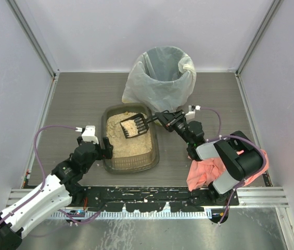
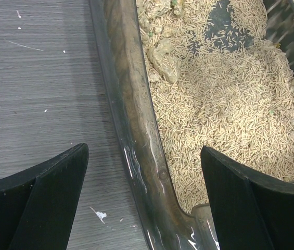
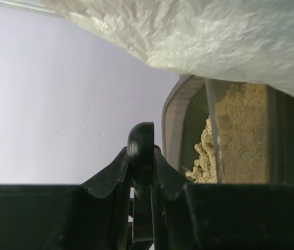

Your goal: Clean the litter box

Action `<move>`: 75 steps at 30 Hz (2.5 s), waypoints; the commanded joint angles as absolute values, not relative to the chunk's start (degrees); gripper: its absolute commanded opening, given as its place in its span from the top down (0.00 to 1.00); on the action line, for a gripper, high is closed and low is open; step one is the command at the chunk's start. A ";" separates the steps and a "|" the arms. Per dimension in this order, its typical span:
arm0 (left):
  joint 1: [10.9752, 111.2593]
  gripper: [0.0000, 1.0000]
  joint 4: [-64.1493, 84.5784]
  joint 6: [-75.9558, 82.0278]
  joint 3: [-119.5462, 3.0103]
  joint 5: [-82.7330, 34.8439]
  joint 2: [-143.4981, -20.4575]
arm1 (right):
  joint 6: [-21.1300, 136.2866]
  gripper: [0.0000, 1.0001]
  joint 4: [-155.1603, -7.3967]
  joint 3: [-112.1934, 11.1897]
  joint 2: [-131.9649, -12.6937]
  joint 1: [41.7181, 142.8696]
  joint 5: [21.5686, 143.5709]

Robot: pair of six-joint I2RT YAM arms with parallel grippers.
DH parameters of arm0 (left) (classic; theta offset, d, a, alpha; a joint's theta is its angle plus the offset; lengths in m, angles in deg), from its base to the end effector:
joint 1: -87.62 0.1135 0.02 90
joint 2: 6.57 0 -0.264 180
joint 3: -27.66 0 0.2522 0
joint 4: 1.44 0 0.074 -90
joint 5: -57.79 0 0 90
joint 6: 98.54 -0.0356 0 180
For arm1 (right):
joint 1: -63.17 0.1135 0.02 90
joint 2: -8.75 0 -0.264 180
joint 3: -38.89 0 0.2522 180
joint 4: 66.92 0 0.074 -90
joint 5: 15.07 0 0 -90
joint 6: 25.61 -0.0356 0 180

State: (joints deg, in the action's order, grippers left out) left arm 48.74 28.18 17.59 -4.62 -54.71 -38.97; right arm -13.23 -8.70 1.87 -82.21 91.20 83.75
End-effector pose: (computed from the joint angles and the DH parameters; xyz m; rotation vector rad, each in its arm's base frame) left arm 0.1192 -0.0786 0.2014 -0.0076 2.0598 -0.2949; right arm 0.2461 0.1372 0.1817 0.5901 1.6173 1.5532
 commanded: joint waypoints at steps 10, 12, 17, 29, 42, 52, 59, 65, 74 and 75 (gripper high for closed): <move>48.64 0.10 24.72 17.65 -6.49 -55.34 -39.52 | -9.00 0.99 -6.73 -1.22 -79.98 92.78 85.34; 48.60 0.10 24.75 17.57 -6.62 -54.82 -39.82 | -11.52 0.99 -5.62 2.28 -78.37 89.69 81.12; 48.67 0.10 24.58 17.56 -6.67 -55.20 -40.02 | -8.23 0.99 -6.13 -1.00 -79.59 92.96 85.10; 48.65 0.11 24.71 17.47 -6.85 -54.49 -40.49 | -12.79 0.99 -4.42 4.10 -77.86 91.70 76.20; 48.64 0.11 24.53 17.27 -6.94 -54.14 -40.78 | -13.42 0.99 -3.60 7.59 -76.75 90.11 74.14; 48.63 0.11 24.39 17.43 -6.75 -54.72 -40.59 | -8.50 0.99 -7.91 1.89 -76.79 92.66 80.70; 48.68 0.11 24.36 17.34 -6.85 -54.52 -41.07 | -5.52 0.99 -12.05 1.31 -73.44 93.10 79.55; 48.60 0.11 24.25 17.21 -6.93 -54.23 -41.14 | -5.81 0.99 -15.99 1.93 -69.80 91.16 77.50; 48.60 0.11 24.25 17.37 -6.93 -54.59 -41.09 | -3.15 0.99 -26.40 -1.85 -65.53 94.39 77.66; 48.63 0.11 24.22 17.38 -6.93 -54.65 -41.11 | -3.72 0.99 -26.72 -1.74 -64.58 94.22 77.22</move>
State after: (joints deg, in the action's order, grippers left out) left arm 48.74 27.94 17.56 -4.71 -54.29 -41.34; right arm -5.12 -22.73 2.17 -68.68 92.73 78.24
